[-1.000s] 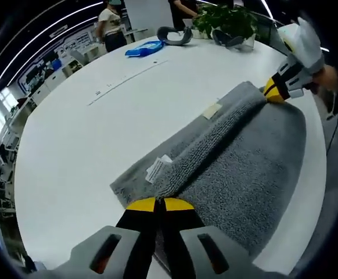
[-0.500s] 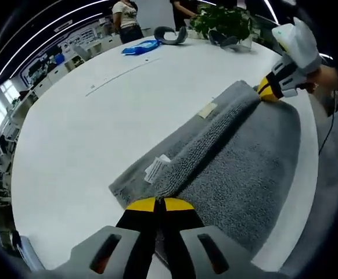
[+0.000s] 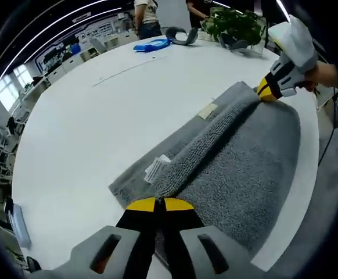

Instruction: Fold the towel on the table until its edges align and the towel forms a compact rectangular stack.

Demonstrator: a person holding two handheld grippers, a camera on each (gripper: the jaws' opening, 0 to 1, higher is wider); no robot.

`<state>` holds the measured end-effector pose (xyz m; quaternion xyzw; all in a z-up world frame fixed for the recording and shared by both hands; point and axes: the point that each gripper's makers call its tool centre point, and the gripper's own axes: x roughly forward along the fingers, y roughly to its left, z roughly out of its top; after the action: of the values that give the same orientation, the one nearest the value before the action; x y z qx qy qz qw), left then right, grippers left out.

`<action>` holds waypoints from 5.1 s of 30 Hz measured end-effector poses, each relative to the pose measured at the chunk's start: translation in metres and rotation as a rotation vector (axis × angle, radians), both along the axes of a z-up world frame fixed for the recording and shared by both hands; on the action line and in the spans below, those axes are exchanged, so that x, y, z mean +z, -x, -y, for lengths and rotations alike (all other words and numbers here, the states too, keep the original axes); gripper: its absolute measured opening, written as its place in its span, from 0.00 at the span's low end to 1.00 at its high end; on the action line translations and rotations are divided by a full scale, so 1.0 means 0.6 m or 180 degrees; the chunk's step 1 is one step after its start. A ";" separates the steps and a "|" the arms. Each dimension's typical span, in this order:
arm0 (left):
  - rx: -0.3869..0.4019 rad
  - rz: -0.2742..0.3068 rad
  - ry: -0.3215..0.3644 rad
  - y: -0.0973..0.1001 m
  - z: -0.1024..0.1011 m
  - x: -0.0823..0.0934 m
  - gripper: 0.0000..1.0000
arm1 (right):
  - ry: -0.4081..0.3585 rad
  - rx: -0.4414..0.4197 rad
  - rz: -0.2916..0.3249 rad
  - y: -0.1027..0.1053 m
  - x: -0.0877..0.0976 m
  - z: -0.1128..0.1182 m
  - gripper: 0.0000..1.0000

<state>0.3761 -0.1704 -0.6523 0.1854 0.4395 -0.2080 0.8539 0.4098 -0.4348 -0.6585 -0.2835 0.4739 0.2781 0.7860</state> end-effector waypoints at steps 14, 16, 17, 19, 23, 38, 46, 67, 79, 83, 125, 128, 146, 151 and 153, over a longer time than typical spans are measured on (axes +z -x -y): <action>0.0227 0.0025 -0.0061 0.043 0.029 0.000 0.02 | -0.0028 0.0315 0.0069 -0.024 0.000 0.010 0.00; 0.0273 -0.0008 -0.0049 0.046 0.029 0.000 0.02 | -0.0032 0.0338 0.0090 -0.024 0.000 0.010 0.00; 0.0282 -0.0016 -0.0048 0.048 0.030 0.000 0.02 | -0.0034 0.0354 0.0106 -0.023 0.001 0.011 0.00; 0.0281 -0.0033 -0.0057 0.051 0.031 0.000 0.02 | -0.0058 0.0364 0.0153 -0.023 0.003 0.012 0.00; 0.0263 -0.0102 -0.0046 0.057 0.032 -0.001 0.02 | -0.0193 0.0207 0.0177 -0.025 0.006 0.011 0.00; 0.0364 -0.0150 0.0008 0.077 0.039 0.000 0.02 | -0.0794 -0.0304 0.0336 -0.014 0.049 0.019 0.21; 0.0387 -0.0228 -0.0039 0.084 0.045 0.000 0.02 | -0.1006 -0.0593 0.0520 0.012 0.087 0.056 0.22; 0.0418 -0.0401 -0.0001 0.116 0.061 -0.002 0.02 | -0.0840 -0.0526 -0.0128 0.113 0.006 0.051 0.22; 0.0282 -0.0526 -0.0042 0.130 0.069 -0.004 0.03 | -0.0633 -0.0449 -0.0259 0.095 -0.001 0.052 0.21; 0.0307 -0.0486 0.0075 0.136 0.072 -0.003 0.03 | -0.0551 -0.0384 -0.0348 0.081 -0.002 0.052 0.20; -0.0007 -0.0465 0.0505 0.150 0.131 0.000 0.04 | -0.0201 -0.0134 -0.0482 -0.053 -0.002 0.033 0.18; -0.0080 -0.0479 0.0516 0.152 0.140 0.000 0.04 | -0.0193 -0.0133 -0.0477 -0.062 -0.002 0.031 0.17; -0.0378 -0.0496 0.0603 0.160 0.177 0.001 0.04 | -0.0197 -0.0121 -0.0443 -0.094 -0.002 0.026 0.16; -0.0470 -0.0523 0.0644 0.164 0.190 0.001 0.04 | -0.0195 -0.0112 -0.0429 -0.106 -0.002 0.023 0.15; -0.0536 -0.0534 0.0673 0.168 0.199 0.001 0.04 | -0.0189 -0.0103 -0.0428 -0.111 -0.002 0.022 0.15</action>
<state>0.2755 -0.2899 -0.6515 0.1127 0.4678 -0.3387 0.8085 0.4764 -0.4478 -0.6598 -0.2331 0.5217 0.2978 0.7648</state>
